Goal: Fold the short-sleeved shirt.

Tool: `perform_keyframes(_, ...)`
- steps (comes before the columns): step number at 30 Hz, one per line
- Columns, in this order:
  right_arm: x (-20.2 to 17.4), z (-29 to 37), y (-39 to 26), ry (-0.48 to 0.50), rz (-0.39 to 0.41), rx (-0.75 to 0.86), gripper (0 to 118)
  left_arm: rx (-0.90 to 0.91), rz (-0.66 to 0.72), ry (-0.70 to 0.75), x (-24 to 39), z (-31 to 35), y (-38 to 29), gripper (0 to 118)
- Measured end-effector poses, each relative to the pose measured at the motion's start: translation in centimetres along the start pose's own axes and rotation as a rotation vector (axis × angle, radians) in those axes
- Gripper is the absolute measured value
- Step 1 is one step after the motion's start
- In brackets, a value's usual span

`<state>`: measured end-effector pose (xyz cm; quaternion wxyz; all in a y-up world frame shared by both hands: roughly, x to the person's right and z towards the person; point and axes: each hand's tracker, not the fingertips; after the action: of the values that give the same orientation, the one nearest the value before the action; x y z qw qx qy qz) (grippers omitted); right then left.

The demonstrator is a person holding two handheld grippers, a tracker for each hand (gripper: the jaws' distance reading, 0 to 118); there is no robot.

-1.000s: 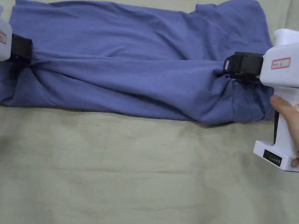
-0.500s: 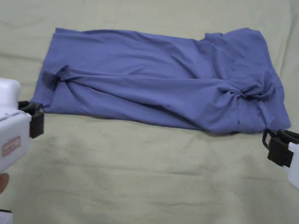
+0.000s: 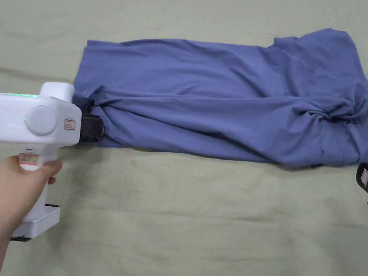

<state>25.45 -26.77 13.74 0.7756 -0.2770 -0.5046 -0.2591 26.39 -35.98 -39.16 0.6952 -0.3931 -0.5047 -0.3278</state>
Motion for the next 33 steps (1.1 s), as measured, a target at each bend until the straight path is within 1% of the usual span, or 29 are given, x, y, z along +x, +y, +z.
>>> perform_keyframes(1,0.1,-0.3,0.0,0.0,-0.002,-0.008,3,-0.002,-0.018,-0.014,-0.1,-0.7,-0.2,90)
perform_keyframes(3,0.2,-0.9,-0.2,-0.003,-0.006,-0.02,3,0.021,0.022,-0.043,-0.4,0.3,-0.1,89)
perform_keyframes(4,0.2,-1.1,-0.3,-0.005,-0.009,-0.025,3,0.019,0.006,-0.058,-0.5,1.1,-0.1,77)
perform_keyframes(5,0.2,-1.3,-0.4,-0.004,-0.012,-0.029,3,0.049,-0.029,-0.101,-0.3,1.9,-0.2,49)
perform_keyframes(6,0.3,-1.7,-0.5,-0.003,-0.014,-0.035,2,0.086,-0.044,-0.083,0.0,2.7,-0.3,5)
perform_keyframes(7,0.4,-2.0,-0.5,-0.003,-0.013,-0.045,3,0.093,-0.039,-0.079,0.3,3.6,0.1,5)
perform_keyframes(8,0.4,-2.2,-0.4,-0.004,-0.011,-0.054,3,0.045,-0.074,-0.079,0.6,3.9,0.4,5)
perform_keyframes(9,0.6,-2.3,-0.3,-0.005,-0.012,-0.058,2,0.066,-0.098,-0.062,0.9,4.4,0.4,5)
perform_keyframes(11,1.3,-2.4,0.5,0.006,-0.027,-0.053,3,0.115,-0.074,-0.08,0.3,5.5,0.8,5)
perform_keyframes(12,1.7,-2.6,1.0,0.002,-0.037,-0.049,21,0.121,-0.026,-0.111,-0.2,5.9,1.0,5)
perform_keyframes(13,2.5,-3.1,1.8,-0.023,-0.057,-0.045,71,0.136,0.026,-0.148,-0.8,6.3,1.1,5)
perform_keyframes(14,3.5,-4.4,2.6,-0.037,-0.069,-0.084,118,0.14,0.059,-0.172,-1.6,6.2,1.4,5)
perform_keyframes(15,4.4,-6.1,3.1,-0.029,-0.079,-0.144,118,0.139,0.074,-0.178,-2.2,6.0,1.6,5)
perform_keyframes(16,5.5,-8.0,3.2,-0.046,-0.092,-0.095,118,0.132,0.068,-0.171,-2.4,5.9,1.7,5)
perform_keyframes(17,6.7,-9.6,3.8,-0.037,-0.145,-0.122,118,0.13,0.067,-0.168,-2.5,5.7,1.7,5)
perform_keyframes(20,9.5,-14.4,4.7,-0.07,-0.233,-0.202,118,0.107,0.057,-0.151,-1.7,4.9,1.6,5)
perform_keyframes(21,10.1,-16.1,4.6,-0.079,-0.265,-0.247,110,0.098,0.054,-0.147,-1.7,4.5,1.5,5)
perform_keyframes(22,10.6,-15.9,4.7,-0.067,-0.29,-0.273,93,0.089,0.052,-0.142,-1.5,4.1,1.5,5)
perform_keyframes(23,10.6,-16.2,4.6,-0.045,-0.295,-0.269,72,0.081,0.05,-0.139,-1.4,3.8,1.4,5)
perform_keyframes(24,9.6,-15.3,4.8,-0.136,-0.187,-0.256,42,0.074,0.048,-0.139,-1.7,3.8,1.3,5)
perform_keyframes(25,8.9,-14.3,5.2,-0.113,-0.109,-0.214,42,0.07,0.046,-0.144,-1.9,3.8,1.2,5)
perform_keyframes(26,8.3,-13.2,5.3,-0.059,-0.12,-0.177,29,0.071,0.049,-0.148,-2.2,3.9,1.1,5)
perform_keyframes(27,7.9,-12.8,5.3,-0.02,-0.149,-0.181,6,0.07,0.057,-0.162,-2.3,4.0,1.1,5)
perform_keyframes(28,7.5,-12.2,5.6,-0.06,-0.11,-0.191,6,0.077,0.074,-0.177,-2.7,4.4,1.1,5)
perform_keyframes(29,7.0,-11.6,5.8,-0.049,-0.06,-0.194,6,0.088,0.091,-0.199,-3.1,4.9,1.1,5)
perform_keyframes(31,7.5,-10.0,5.9,-0.036,-0.048,-0.174,5,0.099,0.095,-0.212,-3.5,6.2,1.1,5)
perform_keyframes(33,8.0,-7.6,6.2,-0.018,-0.062,-0.139,6,0.105,0.066,-0.198,-3.8,7.4,1.0,5)
